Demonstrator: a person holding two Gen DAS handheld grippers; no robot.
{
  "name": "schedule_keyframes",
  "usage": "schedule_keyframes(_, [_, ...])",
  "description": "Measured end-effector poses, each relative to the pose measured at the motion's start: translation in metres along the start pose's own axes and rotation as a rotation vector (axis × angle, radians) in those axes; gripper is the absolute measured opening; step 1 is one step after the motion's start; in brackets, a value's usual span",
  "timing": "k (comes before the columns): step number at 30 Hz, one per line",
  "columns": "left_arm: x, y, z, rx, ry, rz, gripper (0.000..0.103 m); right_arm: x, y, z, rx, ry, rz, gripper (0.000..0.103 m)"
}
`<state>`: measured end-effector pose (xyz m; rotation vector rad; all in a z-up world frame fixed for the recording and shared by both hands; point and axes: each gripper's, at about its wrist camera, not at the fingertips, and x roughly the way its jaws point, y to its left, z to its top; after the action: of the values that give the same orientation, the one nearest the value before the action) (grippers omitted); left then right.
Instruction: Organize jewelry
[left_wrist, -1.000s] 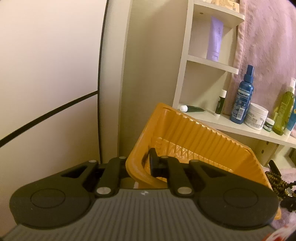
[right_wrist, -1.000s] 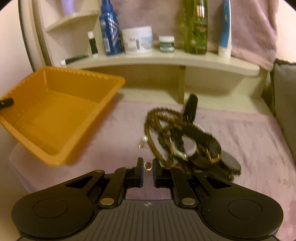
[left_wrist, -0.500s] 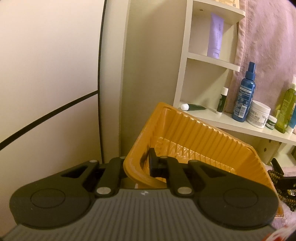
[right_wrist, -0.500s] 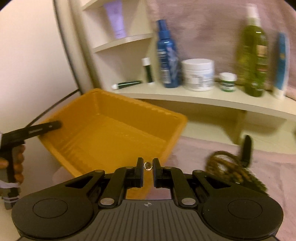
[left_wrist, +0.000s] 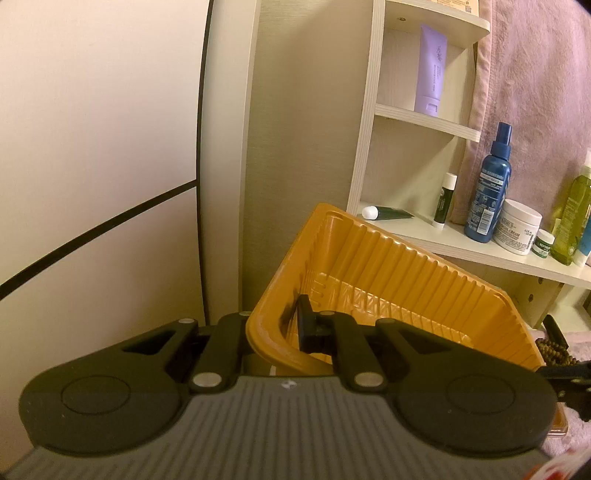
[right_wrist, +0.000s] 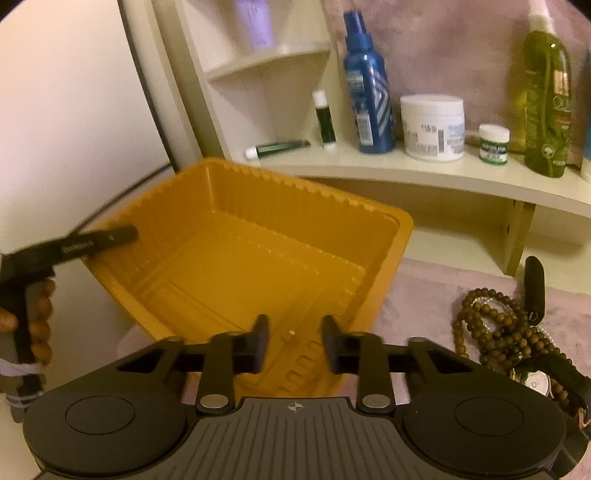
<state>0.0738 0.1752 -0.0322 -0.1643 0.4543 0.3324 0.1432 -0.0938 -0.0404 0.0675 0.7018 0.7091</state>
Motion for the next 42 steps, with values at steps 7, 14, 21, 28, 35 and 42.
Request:
schedule_keyframes(7, [0.0, -0.001, 0.0, 0.0, 0.001, 0.006, 0.01, -0.041, -0.02, -0.013, 0.046, -0.094, -0.117, 0.038])
schedule_keyframes(14, [0.001, 0.0, 0.0, 0.0, 0.003, 0.005, 0.01, -0.043, -0.057, -0.025, 0.124, -0.027, -0.236, 0.038])
schedule_keyframes(21, [0.003, 0.0, 0.0, 0.006, 0.005, 0.005, 0.01, -0.019, -0.059, -0.025, 0.1, 0.012, -0.25, 0.037])
schedule_keyframes(28, [0.003, 0.0, 0.0, 0.007, 0.004, 0.006, 0.01, 0.006, -0.064, -0.025, 0.075, 0.05, -0.287, 0.021])
schedule_keyframes(35, [0.003, 0.0, 0.0, 0.008, 0.004, 0.006, 0.01, 0.019, -0.067, -0.023, 0.081, 0.073, -0.32, 0.016])
schedule_keyframes(42, [0.003, 0.0, 0.0, 0.008, 0.004, 0.006, 0.01, 0.023, -0.064, -0.022, 0.025, 0.07, -0.343, 0.009])
